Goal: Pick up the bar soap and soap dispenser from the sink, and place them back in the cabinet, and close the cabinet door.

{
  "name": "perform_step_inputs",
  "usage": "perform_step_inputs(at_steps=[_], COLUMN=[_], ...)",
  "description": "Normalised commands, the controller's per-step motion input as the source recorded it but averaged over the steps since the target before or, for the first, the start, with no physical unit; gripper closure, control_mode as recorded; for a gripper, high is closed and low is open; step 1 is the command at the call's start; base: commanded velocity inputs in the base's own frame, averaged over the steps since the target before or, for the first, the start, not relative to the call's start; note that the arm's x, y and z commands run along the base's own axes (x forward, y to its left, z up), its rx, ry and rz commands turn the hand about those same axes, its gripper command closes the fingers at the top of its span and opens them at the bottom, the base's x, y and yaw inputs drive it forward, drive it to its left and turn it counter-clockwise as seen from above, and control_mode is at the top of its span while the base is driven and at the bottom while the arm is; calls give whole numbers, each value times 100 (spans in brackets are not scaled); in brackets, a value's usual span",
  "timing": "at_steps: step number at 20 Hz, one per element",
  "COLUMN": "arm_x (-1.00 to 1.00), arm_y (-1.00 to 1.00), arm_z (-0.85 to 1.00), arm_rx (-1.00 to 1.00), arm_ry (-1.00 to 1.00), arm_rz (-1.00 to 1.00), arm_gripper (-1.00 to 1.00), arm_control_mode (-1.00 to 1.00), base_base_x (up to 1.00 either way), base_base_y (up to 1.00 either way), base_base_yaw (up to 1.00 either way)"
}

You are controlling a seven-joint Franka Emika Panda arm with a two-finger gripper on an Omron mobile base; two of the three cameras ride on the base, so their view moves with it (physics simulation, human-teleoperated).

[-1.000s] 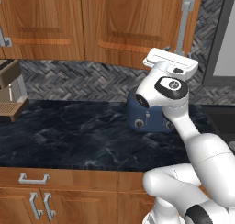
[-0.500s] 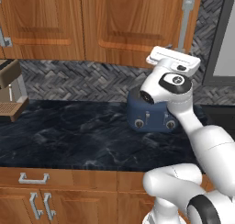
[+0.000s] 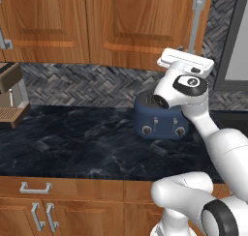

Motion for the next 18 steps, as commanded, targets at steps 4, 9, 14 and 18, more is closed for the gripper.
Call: perform_step_inputs(at_steps=[4,9,14,18], arm_x=[12,16,17,20], arm_y=[-20,-17,-11,-11], arm_z=[0,0,0,0], arm_rx=[0,0,0,0], arm_ry=[2,3,5,4], arm_rz=[5,6,6,5], arm_gripper=[-100,-100,-100,-100], arm_control_mode=[-100,-100,-100,-100], base_base_x=[0,0,0,0], base_base_y=[0,0,0,0], base_base_yaw=[0,0,0,0])
